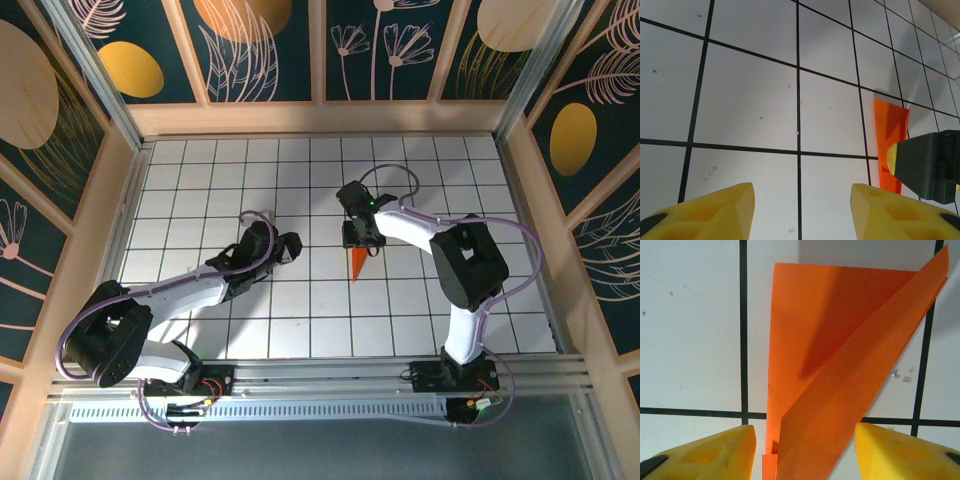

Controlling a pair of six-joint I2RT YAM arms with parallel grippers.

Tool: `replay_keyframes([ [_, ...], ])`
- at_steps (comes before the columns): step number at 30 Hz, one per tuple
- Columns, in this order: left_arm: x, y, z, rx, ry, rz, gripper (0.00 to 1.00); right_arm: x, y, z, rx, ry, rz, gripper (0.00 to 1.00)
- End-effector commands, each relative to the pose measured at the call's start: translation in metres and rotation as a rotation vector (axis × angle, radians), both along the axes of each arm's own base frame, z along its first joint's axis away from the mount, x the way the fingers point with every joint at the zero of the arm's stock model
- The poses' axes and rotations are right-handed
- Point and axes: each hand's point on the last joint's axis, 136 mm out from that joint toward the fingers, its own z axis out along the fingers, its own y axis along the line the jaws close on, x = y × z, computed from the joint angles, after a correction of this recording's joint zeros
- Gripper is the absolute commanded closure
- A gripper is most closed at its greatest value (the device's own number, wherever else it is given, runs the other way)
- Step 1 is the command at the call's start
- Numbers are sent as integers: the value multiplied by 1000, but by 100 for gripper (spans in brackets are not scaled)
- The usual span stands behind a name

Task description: Fold a paper plane with a square sheet of paper (fold left side to right side)

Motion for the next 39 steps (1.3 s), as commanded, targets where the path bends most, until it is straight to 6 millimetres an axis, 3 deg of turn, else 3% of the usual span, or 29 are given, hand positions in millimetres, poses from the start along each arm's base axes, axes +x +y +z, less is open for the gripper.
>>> replay_keyframes([
  [1,1,8,-3,6,-1,36,47,-2,-5,-4,-41,8,-17,48],
  [8,1,15,2,18,-15,64,46,-1,-6,-3,-49,7,-16,66],
  [15,3,24,12,29,-39,104,43,6,-10,32,-43,-71,-29,96],
  [17,3,27,16,30,-48,119,41,8,-11,46,-35,-106,-28,100],
  [24,3,44,35,15,-102,198,32,17,-8,107,154,-245,5,100],
  [30,1,51,52,-62,-146,216,24,14,-9,149,606,-290,53,100],
  [34,0,49,55,-83,-143,197,23,5,-5,161,830,-286,114,100],
  [39,0,47,55,-112,-136,191,22,-8,7,147,1026,-231,149,100],
])
